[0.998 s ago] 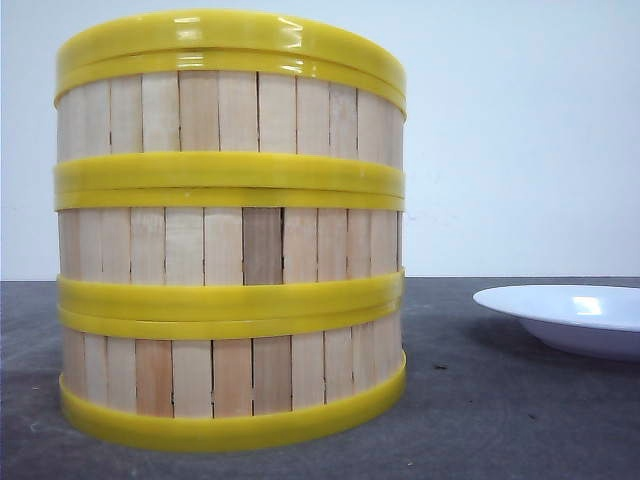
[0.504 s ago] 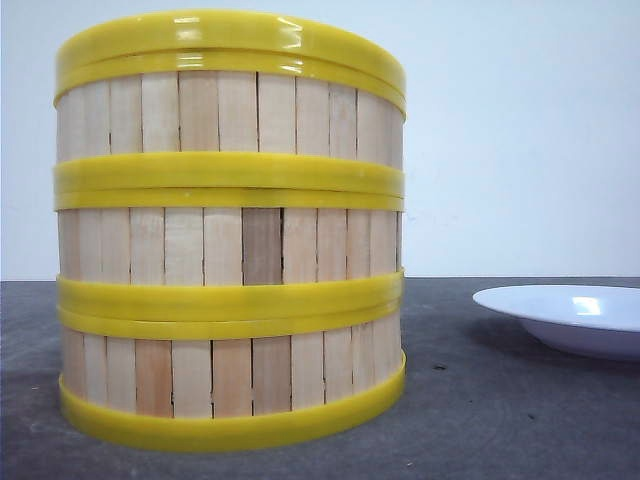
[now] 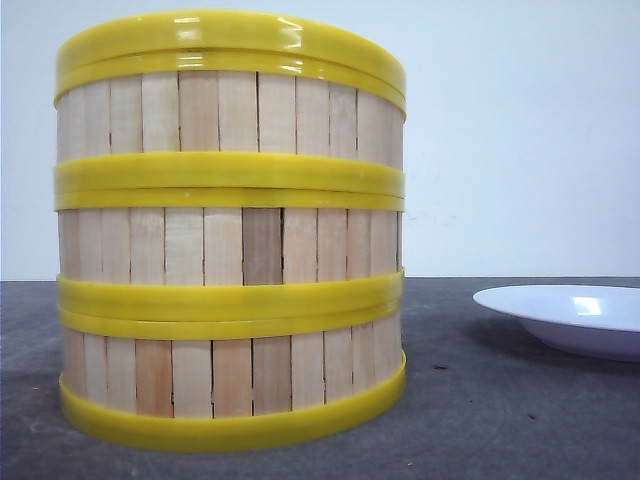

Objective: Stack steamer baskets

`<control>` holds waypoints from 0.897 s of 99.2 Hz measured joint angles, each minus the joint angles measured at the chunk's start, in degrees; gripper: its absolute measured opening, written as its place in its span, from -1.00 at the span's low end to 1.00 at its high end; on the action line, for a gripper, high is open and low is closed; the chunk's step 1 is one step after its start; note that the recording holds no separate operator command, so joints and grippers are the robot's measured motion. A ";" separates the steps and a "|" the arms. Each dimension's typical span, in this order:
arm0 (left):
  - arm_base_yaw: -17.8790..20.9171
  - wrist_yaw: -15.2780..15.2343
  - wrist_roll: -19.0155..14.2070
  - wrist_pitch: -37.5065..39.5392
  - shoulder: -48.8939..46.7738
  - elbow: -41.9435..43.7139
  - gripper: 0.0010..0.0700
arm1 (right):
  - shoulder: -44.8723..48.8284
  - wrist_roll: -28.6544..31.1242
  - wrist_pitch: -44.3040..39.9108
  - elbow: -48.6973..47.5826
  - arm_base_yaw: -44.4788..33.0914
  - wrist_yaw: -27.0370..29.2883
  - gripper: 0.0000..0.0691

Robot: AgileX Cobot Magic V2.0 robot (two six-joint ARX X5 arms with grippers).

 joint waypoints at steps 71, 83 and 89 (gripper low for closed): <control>0.00 0.00 0.00 0.00 0.00 0.00 -0.96 | -19.65 -0.11 25.92 -37.18 -8.22 -4.79 -0.97; 0.00 0.00 0.00 0.00 0.00 0.00 -0.96 | -21.66 -0.09 25.92 -39.85 -8.22 -4.81 -0.97; 0.00 0.00 0.00 0.00 0.00 -0.02 -0.96 | -22.53 -0.09 26.01 -41.07 -8.22 -4.83 -0.97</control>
